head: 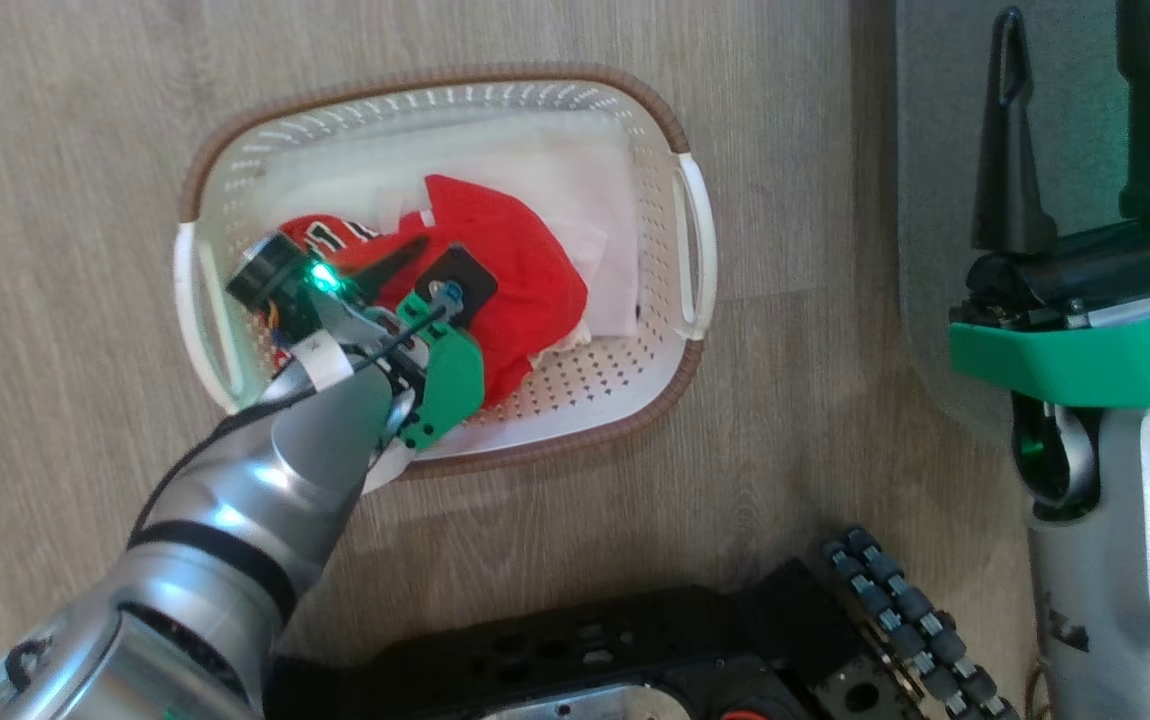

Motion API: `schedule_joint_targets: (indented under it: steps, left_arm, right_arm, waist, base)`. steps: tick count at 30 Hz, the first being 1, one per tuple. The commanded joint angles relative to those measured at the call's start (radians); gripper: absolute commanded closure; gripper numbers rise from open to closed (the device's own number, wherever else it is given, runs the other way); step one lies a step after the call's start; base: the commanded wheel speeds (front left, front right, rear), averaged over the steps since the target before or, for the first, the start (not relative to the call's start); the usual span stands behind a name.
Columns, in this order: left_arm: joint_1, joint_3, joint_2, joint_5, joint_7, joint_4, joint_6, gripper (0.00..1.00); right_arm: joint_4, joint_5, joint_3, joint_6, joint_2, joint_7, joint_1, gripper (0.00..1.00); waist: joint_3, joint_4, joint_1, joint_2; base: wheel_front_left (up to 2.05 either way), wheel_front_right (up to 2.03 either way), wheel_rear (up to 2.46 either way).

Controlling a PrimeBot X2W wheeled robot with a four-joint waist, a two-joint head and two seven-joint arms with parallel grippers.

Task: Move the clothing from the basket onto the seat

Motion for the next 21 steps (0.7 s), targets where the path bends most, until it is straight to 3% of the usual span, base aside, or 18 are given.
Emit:
schedule_joint_targets:
  steps: [1, 6, 7, 8, 9, 21]
  left_arm:
    - [-0.008, -0.001, 0.008, -0.009, 0.007, 0.008, 0.013, 0.00]
    - [-0.036, -0.017, 0.008, -0.015, 0.035, 0.031, 0.019, 0.00]
    - [-0.040, -0.022, 0.008, -0.016, 0.041, 0.034, 0.021, 0.13]
    - [-0.043, -0.027, 0.008, -0.019, 0.047, 0.035, 0.021, 0.64]
    - [-0.044, -0.032, 0.008, -0.023, 0.054, 0.034, 0.018, 1.00]
    - [-0.010, -0.073, 0.008, -0.093, 0.015, -0.016, 0.010, 1.00]
  right_arm:
    - [-0.041, 0.007, 0.023, 0.000, 0.002, -0.009, 0.019, 0.00]
    - [-0.044, 0.011, 0.029, 0.000, 0.002, -0.009, 0.013, 0.00]
    - [-0.044, 0.013, 0.031, 0.000, 0.002, -0.009, 0.011, 0.00]
    - [-0.044, 0.015, 0.032, 0.000, 0.002, -0.009, 0.010, 0.00]
    - [-0.043, 0.016, 0.033, 0.000, 0.002, -0.009, 0.008, 0.00]
    - [-0.003, 0.022, 0.026, 0.000, 0.002, -0.009, -0.003, 0.00]
  waist:
    - [0.030, -0.017, -0.0002, 0.0001]
    - [0.043, -0.024, -0.0002, 0.0001]
    - [0.044, -0.026, -0.0002, 0.0001]
    - [0.045, -0.028, -0.0002, 0.0001]
    - [0.045, -0.029, -0.0002, 0.0001]
    - [-0.023, -0.019, -0.0002, 0.0001]
  base:
    - [0.00, 0.00, 0.00]
    - [0.00, 0.00, 0.00]
    - [0.00, 0.00, 0.00]
    - [0.00, 0.00, 0.00]
    - [0.00, 0.00, 0.00]
    - [0.00, 0.00, 0.00]
